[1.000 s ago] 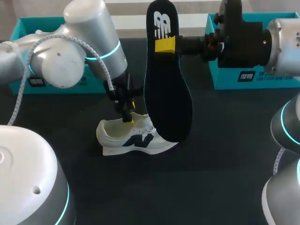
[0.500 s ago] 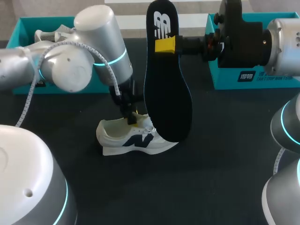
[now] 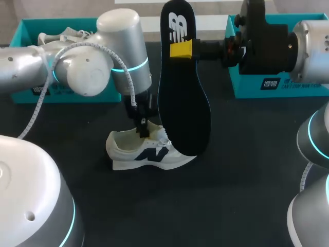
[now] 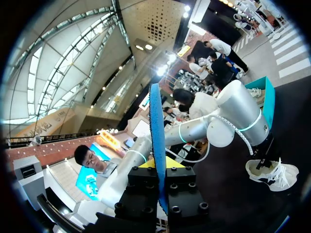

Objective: Take the shoe out of the shoebox, open the shoe tongue, remove and reinsert the insole, then place the shoe into the shoebox

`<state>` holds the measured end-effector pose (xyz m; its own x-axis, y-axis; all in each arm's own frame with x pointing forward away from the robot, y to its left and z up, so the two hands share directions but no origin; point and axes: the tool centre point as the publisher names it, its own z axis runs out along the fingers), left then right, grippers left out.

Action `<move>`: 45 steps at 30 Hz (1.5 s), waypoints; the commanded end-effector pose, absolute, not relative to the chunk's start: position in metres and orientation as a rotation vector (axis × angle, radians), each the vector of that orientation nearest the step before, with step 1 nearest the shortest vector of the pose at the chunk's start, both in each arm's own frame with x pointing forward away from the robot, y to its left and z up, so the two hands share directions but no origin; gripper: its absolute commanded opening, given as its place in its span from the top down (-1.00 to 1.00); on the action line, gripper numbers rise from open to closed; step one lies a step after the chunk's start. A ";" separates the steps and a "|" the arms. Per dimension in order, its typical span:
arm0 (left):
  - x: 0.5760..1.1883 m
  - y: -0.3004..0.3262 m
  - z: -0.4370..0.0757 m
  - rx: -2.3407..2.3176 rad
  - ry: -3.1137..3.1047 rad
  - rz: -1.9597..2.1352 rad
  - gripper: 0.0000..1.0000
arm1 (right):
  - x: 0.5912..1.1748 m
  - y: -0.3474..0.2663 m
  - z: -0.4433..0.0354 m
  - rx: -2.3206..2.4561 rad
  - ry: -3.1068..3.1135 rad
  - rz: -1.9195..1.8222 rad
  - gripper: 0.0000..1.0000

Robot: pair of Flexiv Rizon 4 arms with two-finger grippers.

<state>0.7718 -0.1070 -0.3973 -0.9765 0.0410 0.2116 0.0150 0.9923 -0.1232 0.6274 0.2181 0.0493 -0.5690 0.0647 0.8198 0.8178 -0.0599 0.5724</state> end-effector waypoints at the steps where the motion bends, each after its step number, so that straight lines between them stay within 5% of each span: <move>1: 0.774 -0.111 -0.393 -0.166 -2.857 0.153 1.00 | 0.629 0.224 0.050 -0.954 -1.643 -1.685 1.00; 12: 0.777 -0.101 -0.349 -1.081 -2.459 0.093 1.00 | 0.629 0.224 0.050 -0.954 -1.643 -1.685 1.00; 33: 0.777 -0.101 -0.343 -1.109 -2.418 0.120 1.00 | 0.629 0.224 0.050 -0.954 -1.643 -1.685 1.00; 45: 0.775 -0.118 -0.347 -1.603 -2.298 -0.173 1.00 | 0.629 0.224 0.050 -0.954 -1.643 -1.685 1.00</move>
